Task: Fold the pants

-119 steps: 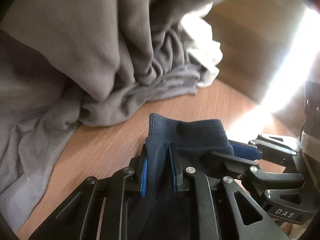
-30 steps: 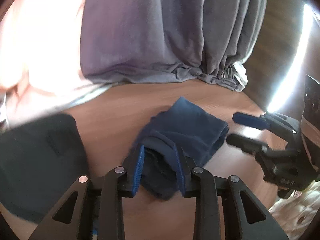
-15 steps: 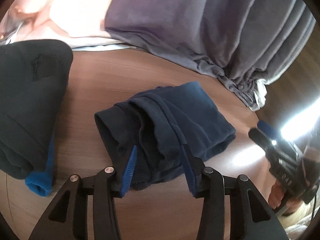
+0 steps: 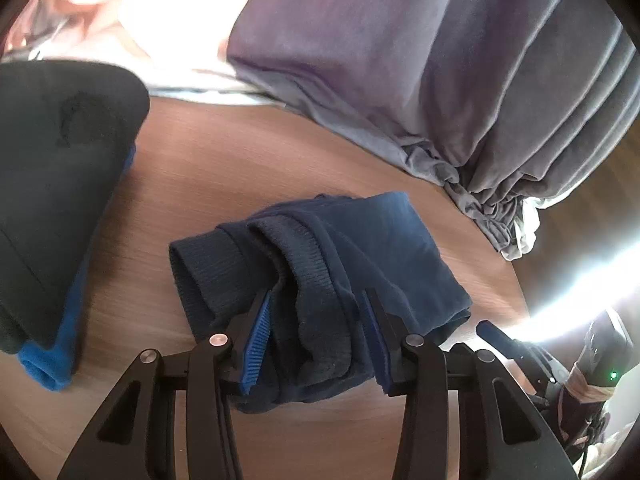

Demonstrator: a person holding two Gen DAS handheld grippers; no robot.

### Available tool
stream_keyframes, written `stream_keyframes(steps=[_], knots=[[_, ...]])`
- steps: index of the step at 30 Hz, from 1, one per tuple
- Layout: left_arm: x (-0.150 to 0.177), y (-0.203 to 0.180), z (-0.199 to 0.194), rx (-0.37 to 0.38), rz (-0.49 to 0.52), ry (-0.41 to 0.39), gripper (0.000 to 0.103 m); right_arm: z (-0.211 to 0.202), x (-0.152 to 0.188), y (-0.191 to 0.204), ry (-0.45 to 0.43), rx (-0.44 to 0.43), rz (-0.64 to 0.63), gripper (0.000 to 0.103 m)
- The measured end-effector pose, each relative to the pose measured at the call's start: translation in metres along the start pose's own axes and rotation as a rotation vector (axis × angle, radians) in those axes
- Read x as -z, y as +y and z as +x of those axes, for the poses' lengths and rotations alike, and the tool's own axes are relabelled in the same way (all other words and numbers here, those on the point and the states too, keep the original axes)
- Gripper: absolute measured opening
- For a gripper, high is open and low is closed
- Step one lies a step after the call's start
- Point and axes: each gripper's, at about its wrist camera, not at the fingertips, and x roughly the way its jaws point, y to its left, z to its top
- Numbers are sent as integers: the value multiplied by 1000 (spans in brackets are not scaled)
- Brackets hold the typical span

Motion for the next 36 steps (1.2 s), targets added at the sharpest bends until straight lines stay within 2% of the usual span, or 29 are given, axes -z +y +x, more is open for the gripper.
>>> stream_keyframes(steps=[2,4,6,10,14,20,23,29,34,36], knots=[[-1,2,6,13,-19,19,41,3,1,0,5,-13,6,57],[-1,3,6,8,-26,20,11,7,0,0,11,-20,10,57],[-3,3,-2,47,-33,-3,10,10,0,-1,14,-25,14,57],[-9,-10,-34,71,-8,-75,9,13,1,-4,22,-19,22,57],[-11,-17,-59,11,29,-127,9,13,0,-3,28,-31,29,57],[1,15,-44,-108,-39,-47,9,16,-3,6,16,-37,-7,57],[9,29,-31,-120,-72,-9,10,20,-3,6,27,-17,-15,57],[15,38,-18,-147,-80,12,11,30,-4,0,38,45,-17,56],[16,39,-16,-159,-82,20,13,35,-2,-8,65,46,17,56],[16,38,-16,-190,-71,20,16,34,-2,-5,75,55,0,56]])
